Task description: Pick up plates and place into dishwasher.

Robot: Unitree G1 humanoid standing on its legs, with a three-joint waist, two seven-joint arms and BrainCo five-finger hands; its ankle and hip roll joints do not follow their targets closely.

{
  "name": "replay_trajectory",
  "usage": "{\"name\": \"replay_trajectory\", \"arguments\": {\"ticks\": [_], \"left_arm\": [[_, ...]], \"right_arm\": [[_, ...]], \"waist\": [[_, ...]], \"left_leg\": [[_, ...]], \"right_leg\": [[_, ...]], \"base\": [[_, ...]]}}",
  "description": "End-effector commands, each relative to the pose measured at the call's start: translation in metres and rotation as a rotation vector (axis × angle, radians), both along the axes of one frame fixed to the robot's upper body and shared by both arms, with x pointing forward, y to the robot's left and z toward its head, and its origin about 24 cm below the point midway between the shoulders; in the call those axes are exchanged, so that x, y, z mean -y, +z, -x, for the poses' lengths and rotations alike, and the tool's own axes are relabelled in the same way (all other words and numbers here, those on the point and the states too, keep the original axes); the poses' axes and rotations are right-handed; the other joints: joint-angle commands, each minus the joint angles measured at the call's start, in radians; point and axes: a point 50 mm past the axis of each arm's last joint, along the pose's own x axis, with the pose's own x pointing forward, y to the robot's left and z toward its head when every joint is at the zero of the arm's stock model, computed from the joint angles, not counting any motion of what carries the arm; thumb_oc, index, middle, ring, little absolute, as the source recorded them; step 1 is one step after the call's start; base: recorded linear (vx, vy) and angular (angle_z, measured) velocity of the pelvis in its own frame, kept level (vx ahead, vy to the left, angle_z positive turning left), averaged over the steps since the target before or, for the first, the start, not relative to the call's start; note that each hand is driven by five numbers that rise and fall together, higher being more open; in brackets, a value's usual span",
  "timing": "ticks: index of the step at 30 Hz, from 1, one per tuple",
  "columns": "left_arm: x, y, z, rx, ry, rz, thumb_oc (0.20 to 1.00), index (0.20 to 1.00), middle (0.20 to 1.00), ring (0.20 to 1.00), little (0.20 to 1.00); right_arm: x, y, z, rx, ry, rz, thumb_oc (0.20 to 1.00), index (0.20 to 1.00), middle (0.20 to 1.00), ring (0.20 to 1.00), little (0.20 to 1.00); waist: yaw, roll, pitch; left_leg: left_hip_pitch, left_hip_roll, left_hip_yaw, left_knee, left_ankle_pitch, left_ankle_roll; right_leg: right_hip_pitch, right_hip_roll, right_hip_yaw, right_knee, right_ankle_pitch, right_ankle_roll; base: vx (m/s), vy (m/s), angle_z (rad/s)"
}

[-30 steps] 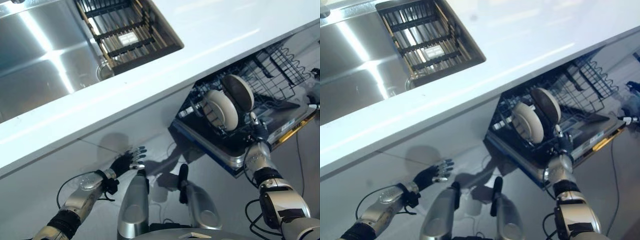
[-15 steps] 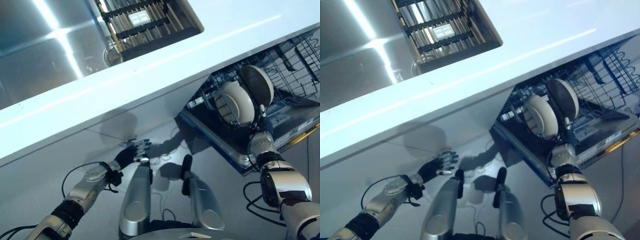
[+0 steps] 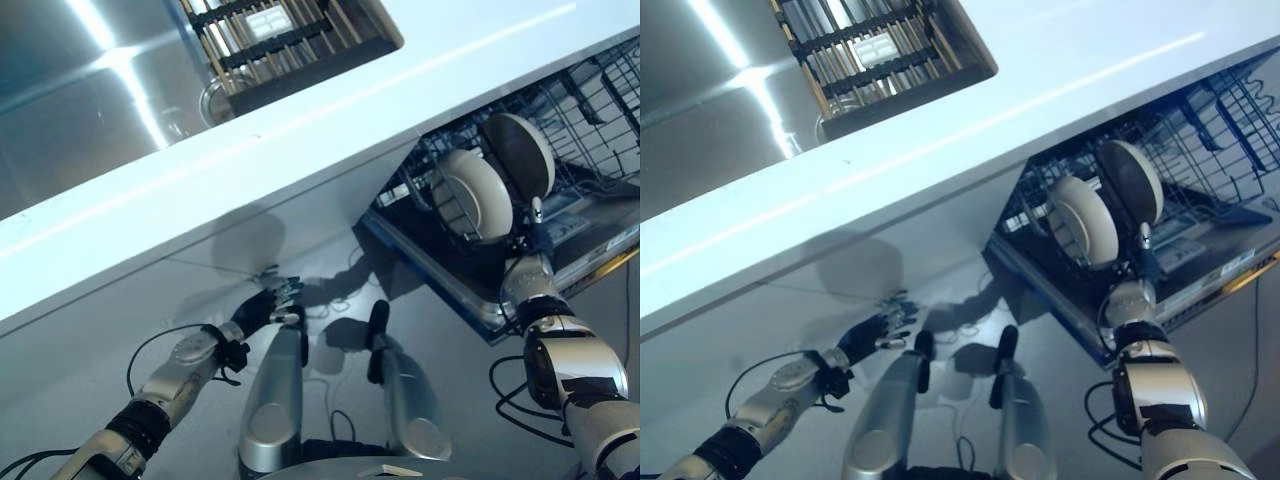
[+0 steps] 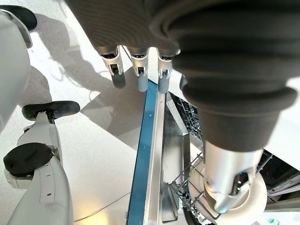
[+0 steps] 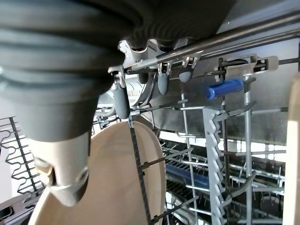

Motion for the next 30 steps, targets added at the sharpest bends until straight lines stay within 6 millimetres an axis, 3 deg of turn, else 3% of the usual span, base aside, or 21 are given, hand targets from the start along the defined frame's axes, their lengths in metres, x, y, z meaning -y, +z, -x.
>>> {"name": "replay_trajectory", "arguments": {"ticks": [1,16,30], "left_arm": [[0.016,0.007,0.009,0.056,-0.027,0.102,1.000,1.000,1.000,1.000,1.000],[0.021,0.007,0.012,0.056,-0.024,0.139,1.000,1.000,1.000,1.000,1.000],[0.022,0.008,0.016,0.044,-0.027,0.135,1.000,1.000,1.000,1.000,1.000]], "right_arm": [[-0.008,0.090,-0.030,0.294,0.069,0.180,1.000,1.000,1.000,1.000,1.000],[-0.014,0.137,-0.045,0.253,0.111,0.328,1.000,1.000,1.000,1.000,1.000],[-0.015,0.152,-0.047,0.332,0.144,0.314,1.000,1.000,1.000,1.000,1.000]], "waist": [[0.010,0.040,-0.010],[0.036,0.066,-0.010],[0.067,0.069,-0.010]], "left_leg": [[0.009,-0.021,-0.014,-0.118,0.077,0.030],[0.015,-0.025,-0.025,-0.134,0.092,0.020],[0.019,-0.008,-0.043,-0.144,0.098,0.001]], "right_leg": [[0.019,0.028,-0.022,0.078,-0.060,-0.013],[0.033,0.020,-0.040,0.089,-0.093,-0.025],[0.054,0.021,-0.090,0.101,-0.125,-0.037]], "base": [[0.00,0.000,0.00],[0.00,0.028,-0.01],[0.01,-0.004,0.11]]}}
